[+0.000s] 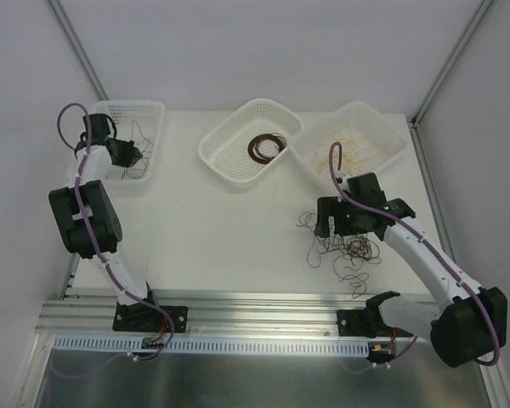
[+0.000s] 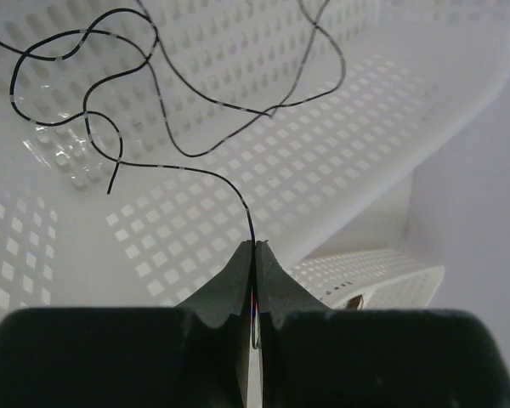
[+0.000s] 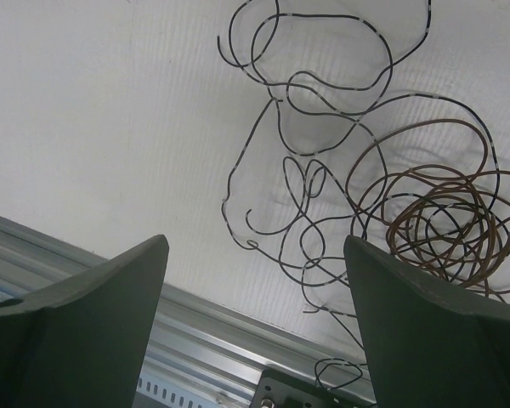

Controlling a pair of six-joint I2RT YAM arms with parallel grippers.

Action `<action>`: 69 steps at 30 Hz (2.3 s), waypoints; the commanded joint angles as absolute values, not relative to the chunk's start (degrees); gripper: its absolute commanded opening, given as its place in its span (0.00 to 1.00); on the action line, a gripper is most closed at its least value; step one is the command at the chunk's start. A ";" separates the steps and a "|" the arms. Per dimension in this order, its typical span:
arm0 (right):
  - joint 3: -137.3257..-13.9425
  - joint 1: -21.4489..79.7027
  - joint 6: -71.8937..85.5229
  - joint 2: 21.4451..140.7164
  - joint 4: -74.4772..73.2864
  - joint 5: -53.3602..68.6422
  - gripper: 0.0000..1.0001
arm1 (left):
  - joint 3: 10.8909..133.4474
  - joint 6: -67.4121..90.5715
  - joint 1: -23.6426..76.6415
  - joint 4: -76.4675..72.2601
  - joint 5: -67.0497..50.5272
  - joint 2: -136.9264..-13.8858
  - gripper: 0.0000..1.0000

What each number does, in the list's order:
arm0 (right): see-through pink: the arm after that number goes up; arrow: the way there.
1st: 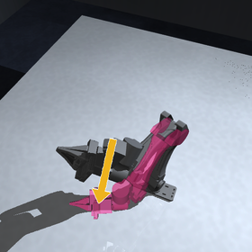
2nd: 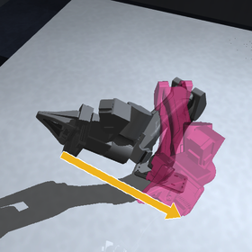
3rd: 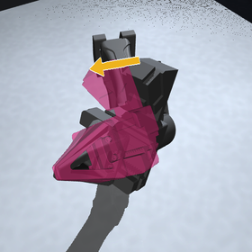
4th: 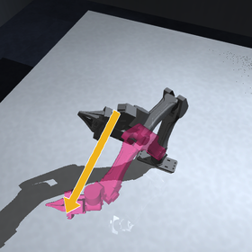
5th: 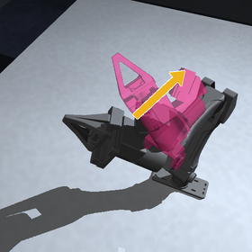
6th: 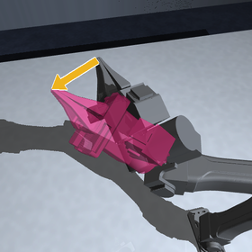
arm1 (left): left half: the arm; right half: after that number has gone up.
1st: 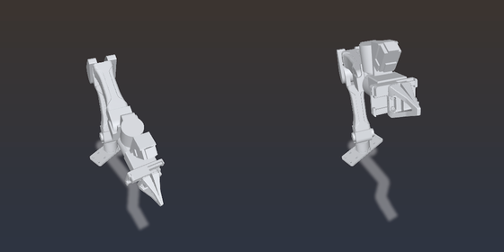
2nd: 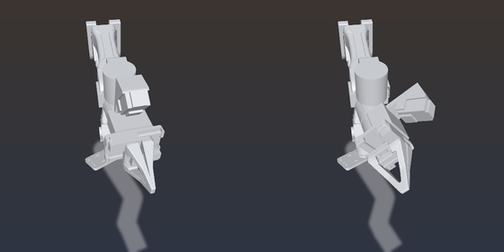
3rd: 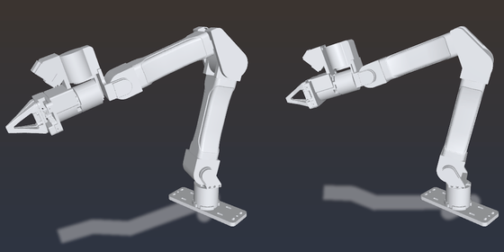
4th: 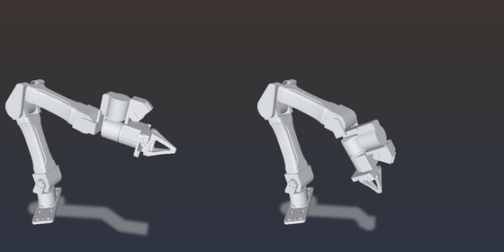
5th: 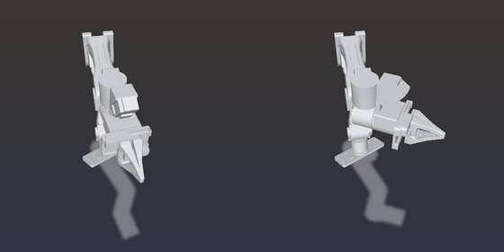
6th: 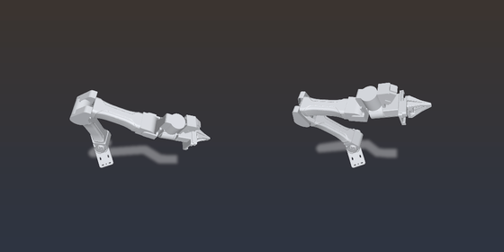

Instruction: Untangle the cables

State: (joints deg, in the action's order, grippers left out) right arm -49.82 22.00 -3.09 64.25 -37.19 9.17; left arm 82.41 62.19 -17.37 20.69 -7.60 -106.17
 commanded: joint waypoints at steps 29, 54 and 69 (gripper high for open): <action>-50.98 22.24 -2.37 60.47 -40.25 -2.52 0.89 | 92.91 30.85 -18.99 20.48 -0.78 -96.34 0.99; -37.44 26.97 10.28 72.94 -20.39 -4.48 0.52 | 40.79 31.37 22.75 20.83 -7.47 -53.36 0.99; -59.32 54.93 9.93 91.93 -18.98 -0.79 0.21 | 30.32 36.12 28.92 20.83 -6.15 -44.30 0.99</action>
State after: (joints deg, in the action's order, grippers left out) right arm -56.23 53.19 10.48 91.50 -18.46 -2.09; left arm 31.03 34.48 28.21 21.78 -6.90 -45.41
